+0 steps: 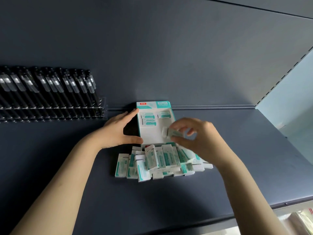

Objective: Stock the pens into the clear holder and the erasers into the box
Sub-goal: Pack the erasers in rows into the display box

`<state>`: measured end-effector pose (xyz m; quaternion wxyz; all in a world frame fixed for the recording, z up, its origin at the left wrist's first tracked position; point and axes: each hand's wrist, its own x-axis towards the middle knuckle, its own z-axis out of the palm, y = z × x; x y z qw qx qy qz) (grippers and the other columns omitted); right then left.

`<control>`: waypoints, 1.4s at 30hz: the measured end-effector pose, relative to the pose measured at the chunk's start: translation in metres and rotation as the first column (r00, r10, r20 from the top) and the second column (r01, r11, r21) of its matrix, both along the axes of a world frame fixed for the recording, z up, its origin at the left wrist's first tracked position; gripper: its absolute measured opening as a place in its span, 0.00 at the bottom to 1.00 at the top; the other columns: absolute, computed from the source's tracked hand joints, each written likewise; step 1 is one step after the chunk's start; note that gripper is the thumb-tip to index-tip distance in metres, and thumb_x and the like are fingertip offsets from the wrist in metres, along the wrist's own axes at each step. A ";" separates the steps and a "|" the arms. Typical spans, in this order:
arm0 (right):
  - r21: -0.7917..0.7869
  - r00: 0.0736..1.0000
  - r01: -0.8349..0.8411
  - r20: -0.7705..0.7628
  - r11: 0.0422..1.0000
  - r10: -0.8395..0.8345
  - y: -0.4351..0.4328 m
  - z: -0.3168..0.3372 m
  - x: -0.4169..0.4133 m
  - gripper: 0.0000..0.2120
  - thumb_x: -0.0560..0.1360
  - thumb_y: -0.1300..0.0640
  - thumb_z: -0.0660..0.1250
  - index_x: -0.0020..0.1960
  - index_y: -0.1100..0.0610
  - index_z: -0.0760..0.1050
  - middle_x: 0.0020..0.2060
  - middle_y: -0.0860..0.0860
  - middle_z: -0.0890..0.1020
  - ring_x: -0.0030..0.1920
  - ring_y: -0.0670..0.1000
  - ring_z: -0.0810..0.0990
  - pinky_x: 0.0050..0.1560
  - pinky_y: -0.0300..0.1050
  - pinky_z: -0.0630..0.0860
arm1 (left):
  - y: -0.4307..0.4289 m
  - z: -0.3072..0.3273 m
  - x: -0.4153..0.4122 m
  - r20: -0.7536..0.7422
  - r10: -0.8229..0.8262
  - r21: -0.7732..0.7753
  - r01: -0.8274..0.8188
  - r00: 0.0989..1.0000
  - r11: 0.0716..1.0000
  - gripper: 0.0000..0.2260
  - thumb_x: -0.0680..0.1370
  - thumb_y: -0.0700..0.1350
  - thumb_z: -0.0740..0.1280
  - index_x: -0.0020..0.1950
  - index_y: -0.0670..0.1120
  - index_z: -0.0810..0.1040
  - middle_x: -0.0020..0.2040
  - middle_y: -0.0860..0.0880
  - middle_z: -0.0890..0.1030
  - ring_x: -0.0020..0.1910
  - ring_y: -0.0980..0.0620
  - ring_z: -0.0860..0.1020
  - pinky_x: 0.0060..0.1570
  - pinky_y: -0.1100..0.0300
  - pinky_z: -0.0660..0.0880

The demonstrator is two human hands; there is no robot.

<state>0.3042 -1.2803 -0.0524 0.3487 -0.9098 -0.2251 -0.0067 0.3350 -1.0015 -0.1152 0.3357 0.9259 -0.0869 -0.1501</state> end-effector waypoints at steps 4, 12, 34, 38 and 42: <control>-0.110 0.993 -0.028 0.108 0.993 0.040 0.016 -0.008 0.052 0.06 0.70 0.61 0.76 0.46 0.53 0.83 0.40 0.40 0.81 0.37 0.40 0.77 0.43 0.33 0.75 | 0.003 -0.001 0.001 -0.020 0.009 0.005 -0.009 1.000 1.000 0.55 0.52 0.78 0.67 0.74 0.73 0.43 0.80 0.54 0.48 0.79 0.55 0.44 0.77 0.50 0.47; -0.300 0.973 -0.066 0.194 0.952 0.129 0.028 -0.036 0.095 0.02 0.71 0.63 0.73 0.41 0.57 0.82 0.43 0.52 0.83 0.41 0.56 0.80 0.44 0.50 0.78 | 0.003 0.004 0.005 -0.029 -0.043 -0.011 0.043 0.999 0.999 0.52 0.62 0.69 0.74 0.76 0.70 0.43 0.80 0.57 0.47 0.78 0.55 0.45 0.76 0.52 0.49; -0.415 0.976 0.061 0.214 0.908 0.032 0.025 -0.038 0.084 0.11 0.74 0.48 0.72 0.56 0.48 0.82 0.58 0.43 0.82 0.59 0.54 0.70 0.54 0.44 0.61 | 0.003 -0.003 0.004 -0.014 0.001 -0.016 -0.001 1.000 1.000 0.53 0.55 0.74 0.68 0.75 0.72 0.45 0.80 0.57 0.49 0.79 0.52 0.46 0.76 0.46 0.51; -0.179 0.993 0.109 0.065 0.978 -0.099 0.002 -0.020 0.048 0.10 0.70 0.53 0.76 0.51 0.50 0.83 0.46 0.44 0.83 0.46 0.48 0.76 0.49 0.41 0.72 | 0.004 -0.009 0.004 0.013 0.009 -0.026 -0.009 1.000 1.000 0.51 0.55 0.77 0.67 0.73 0.74 0.45 0.80 0.54 0.50 0.79 0.52 0.47 0.76 0.46 0.51; -0.087 0.970 0.216 -0.096 0.973 -0.224 -0.018 -0.025 -0.003 0.07 0.69 0.50 0.77 0.45 0.48 0.82 0.40 0.43 0.81 0.40 0.44 0.76 0.39 0.32 0.72 | 0.001 -0.006 0.001 0.060 -0.005 0.024 0.004 0.998 1.000 0.51 0.56 0.77 0.62 0.76 0.70 0.45 0.80 0.50 0.52 0.79 0.52 0.48 0.75 0.53 0.50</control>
